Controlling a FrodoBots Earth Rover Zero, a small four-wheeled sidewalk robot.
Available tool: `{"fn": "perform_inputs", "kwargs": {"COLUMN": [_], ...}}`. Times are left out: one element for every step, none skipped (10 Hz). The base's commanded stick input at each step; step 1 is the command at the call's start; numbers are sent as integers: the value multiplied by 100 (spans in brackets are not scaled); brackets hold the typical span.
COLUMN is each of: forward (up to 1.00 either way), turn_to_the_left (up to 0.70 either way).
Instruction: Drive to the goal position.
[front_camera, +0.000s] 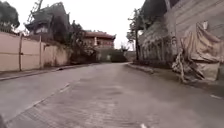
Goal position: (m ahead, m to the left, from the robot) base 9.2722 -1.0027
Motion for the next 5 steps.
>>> {"fn": "perform_inputs", "kwargs": {"forward": [100,100,100,100,100], "turn_to_the_left": [-18,0,0,0,0]}}
